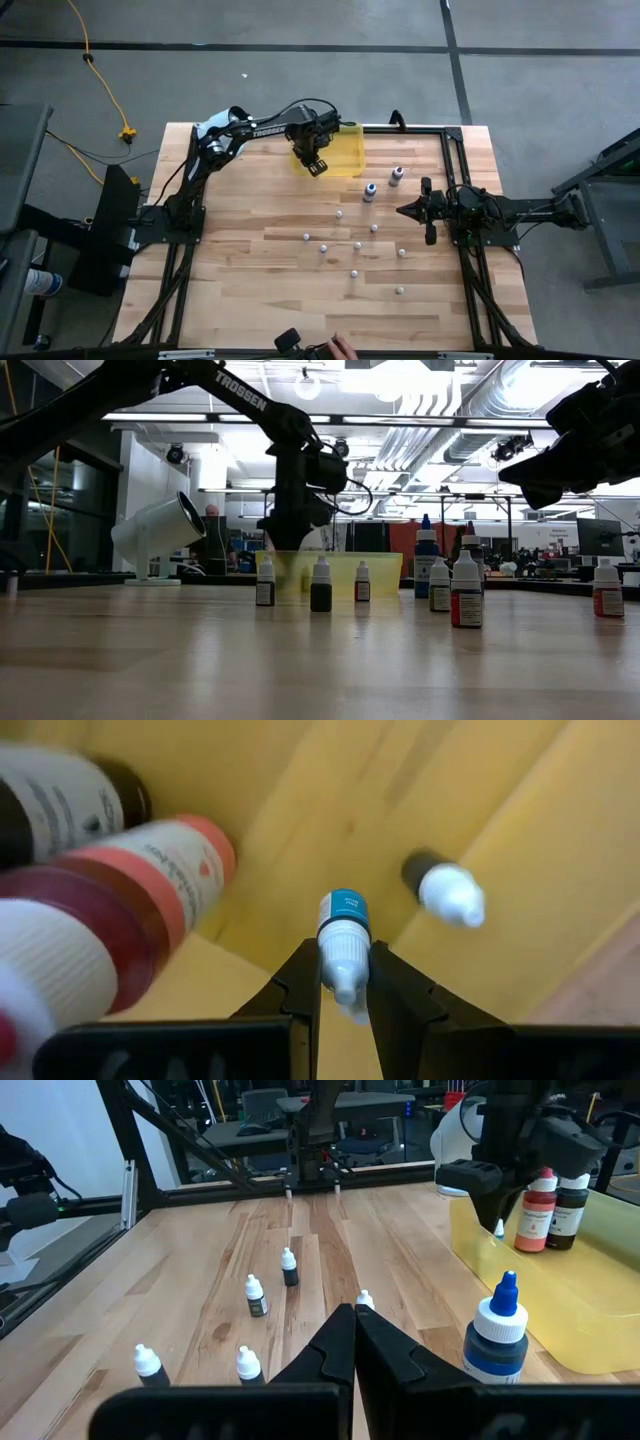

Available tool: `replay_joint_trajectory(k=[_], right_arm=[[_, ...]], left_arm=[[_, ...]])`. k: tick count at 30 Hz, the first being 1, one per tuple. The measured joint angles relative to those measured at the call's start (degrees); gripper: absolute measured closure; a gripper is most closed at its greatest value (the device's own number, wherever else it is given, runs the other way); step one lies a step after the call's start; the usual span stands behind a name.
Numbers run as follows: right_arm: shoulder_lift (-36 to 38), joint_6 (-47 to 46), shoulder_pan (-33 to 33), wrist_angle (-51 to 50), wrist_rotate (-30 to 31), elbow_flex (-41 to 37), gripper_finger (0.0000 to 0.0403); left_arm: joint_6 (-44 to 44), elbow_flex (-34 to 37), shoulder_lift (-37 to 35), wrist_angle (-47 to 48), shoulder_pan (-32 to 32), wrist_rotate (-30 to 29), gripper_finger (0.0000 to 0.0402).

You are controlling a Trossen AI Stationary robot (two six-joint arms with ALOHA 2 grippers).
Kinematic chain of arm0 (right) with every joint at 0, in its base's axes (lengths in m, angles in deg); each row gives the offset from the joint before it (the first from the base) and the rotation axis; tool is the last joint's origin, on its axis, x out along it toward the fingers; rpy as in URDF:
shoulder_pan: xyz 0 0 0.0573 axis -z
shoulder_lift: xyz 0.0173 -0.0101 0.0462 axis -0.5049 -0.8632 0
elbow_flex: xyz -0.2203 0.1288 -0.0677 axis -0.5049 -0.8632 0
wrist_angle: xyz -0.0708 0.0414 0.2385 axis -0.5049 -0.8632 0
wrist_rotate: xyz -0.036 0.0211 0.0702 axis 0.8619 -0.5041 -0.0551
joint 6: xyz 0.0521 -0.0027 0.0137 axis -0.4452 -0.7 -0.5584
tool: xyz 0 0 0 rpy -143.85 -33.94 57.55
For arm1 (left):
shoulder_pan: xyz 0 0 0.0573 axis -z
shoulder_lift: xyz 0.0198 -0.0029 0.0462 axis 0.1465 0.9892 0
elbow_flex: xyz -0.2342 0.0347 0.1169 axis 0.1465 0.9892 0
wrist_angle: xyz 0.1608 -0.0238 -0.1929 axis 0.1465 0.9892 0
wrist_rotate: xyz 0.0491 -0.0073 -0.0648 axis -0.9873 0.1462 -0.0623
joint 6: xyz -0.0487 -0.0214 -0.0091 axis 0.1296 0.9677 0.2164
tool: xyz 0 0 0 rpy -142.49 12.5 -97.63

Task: Pick & Place food coloring
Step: Put the small blue food coloring bottle into the yellow container

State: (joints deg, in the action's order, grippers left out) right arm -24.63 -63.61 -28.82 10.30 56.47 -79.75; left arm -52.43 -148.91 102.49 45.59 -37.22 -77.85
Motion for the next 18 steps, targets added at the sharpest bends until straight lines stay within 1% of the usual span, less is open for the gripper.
replay_joint_trajectory(k=[9,18], right_arm=[[0.0,0.0,0.0,0.0,0.0,0.0,0.0402],[0.0,0.0,0.0,0.0,0.0,0.0,0.0402]], left_arm=[[-3.8,0.0,1.0,-0.3,0.3,-0.4,0.0350],[-5.3,0.0,1.0,-2.3,0.4,-0.2,0.0350]])
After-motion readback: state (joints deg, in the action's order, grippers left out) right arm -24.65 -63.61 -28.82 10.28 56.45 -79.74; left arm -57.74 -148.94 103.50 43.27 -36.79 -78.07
